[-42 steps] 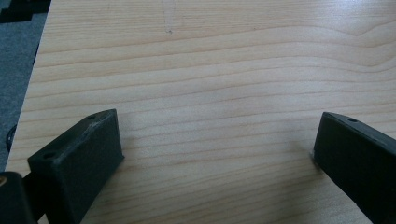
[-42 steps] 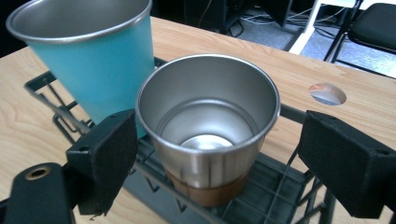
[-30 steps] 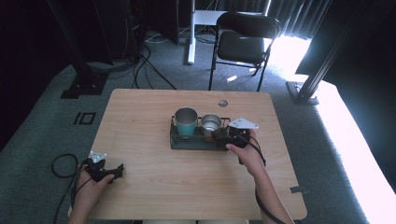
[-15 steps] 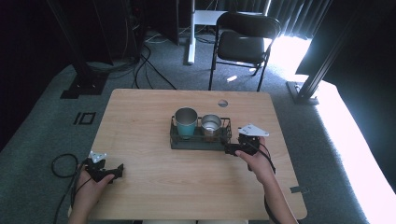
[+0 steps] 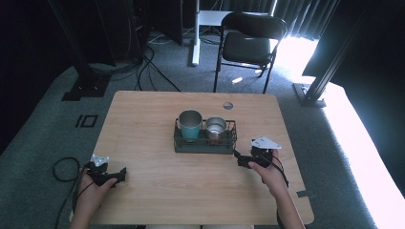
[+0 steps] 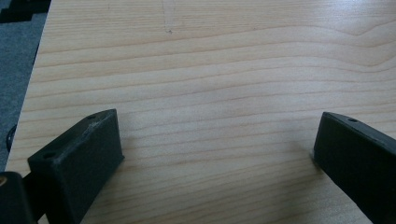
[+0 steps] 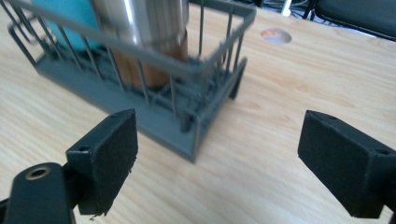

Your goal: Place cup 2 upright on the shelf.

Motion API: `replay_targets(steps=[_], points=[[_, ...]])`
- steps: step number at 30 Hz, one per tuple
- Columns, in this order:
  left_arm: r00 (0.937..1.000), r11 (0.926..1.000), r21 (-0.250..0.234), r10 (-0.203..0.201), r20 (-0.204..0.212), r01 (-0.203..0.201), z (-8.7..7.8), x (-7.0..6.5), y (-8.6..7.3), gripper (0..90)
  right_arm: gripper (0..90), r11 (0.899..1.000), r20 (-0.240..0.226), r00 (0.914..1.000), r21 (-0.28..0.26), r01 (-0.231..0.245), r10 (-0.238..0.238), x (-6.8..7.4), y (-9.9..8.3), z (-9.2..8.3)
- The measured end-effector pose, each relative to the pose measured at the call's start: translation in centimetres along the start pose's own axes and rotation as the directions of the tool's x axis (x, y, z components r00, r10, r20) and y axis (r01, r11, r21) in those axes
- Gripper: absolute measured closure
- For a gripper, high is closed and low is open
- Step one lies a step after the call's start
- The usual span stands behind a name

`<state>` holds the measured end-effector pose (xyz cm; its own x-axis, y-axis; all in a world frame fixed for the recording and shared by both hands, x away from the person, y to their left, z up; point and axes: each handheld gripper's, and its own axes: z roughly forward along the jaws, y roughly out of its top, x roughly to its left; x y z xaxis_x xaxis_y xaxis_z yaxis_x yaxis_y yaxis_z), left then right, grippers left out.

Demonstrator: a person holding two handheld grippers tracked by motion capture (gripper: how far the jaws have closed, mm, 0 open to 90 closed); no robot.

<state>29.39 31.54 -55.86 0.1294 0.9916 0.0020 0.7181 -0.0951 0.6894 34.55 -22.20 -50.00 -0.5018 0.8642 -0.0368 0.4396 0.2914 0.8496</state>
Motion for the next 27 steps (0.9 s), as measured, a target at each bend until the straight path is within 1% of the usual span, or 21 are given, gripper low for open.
replay_targets(steps=[4,8,11,12,18,21,24,27], points=[[1.0,1.0,0.0,0.001,0.0,-0.001,0.0,0.0,0.0,2.0,11.8,1.0,0.002,0.9995,0.003,-0.031,0.031,-0.3,-0.9,-0.3],[1.0,1.0,0.0,0.0,0.001,0.0,0.0,0.0,0.0,2.0,11.8,0.999,0.003,0.9994,0.013,-0.035,0.035,-0.4,-1.8,-0.4],[1.0,1.0,0.0,0.001,0.0,-0.001,0.0,0.0,0.0,2.0,11.8,0.999,0.002,0.9994,0.018,-0.033,0.033,-0.5,-2.1,-0.5],[1.0,1.0,0.0,0.001,0.0,-0.001,0.0,0.0,0.0,2.0,12.7,0.999,0.01,0.9993,0.027,-0.038,0.037,-0.6,-2.6,-0.6],[1.0,1.0,0.0,0.0,0.001,0.0,0.0,0.0,0.0,2.0,12.7,0.997,0.002,0.9976,0.029,-0.069,0.069,-1.0,-4.1,-1.0],[1.0,1.0,0.0,0.0,0.001,0.0,0.0,0.0,0.0,2.0,12.8,0.997,-0.002,0.9972,0.027,-0.074,0.074,-1.1,-4.7,-1.2],[1.0,1.0,0.0,0.001,0.001,-0.001,0.0,0.0,0.0,2.0,13.1,0.997,0.009,0.9975,0.041,-0.07,0.07,-1.4,-5.3,-1.4],[1.0,1.0,0.0,0.0,0.001,0.0,0.0,0.0,0.0,2.0,13.2,0.997,0.012,0.9989,0.066,-0.046,0.045,-1.7,-6.0,-1.7]])
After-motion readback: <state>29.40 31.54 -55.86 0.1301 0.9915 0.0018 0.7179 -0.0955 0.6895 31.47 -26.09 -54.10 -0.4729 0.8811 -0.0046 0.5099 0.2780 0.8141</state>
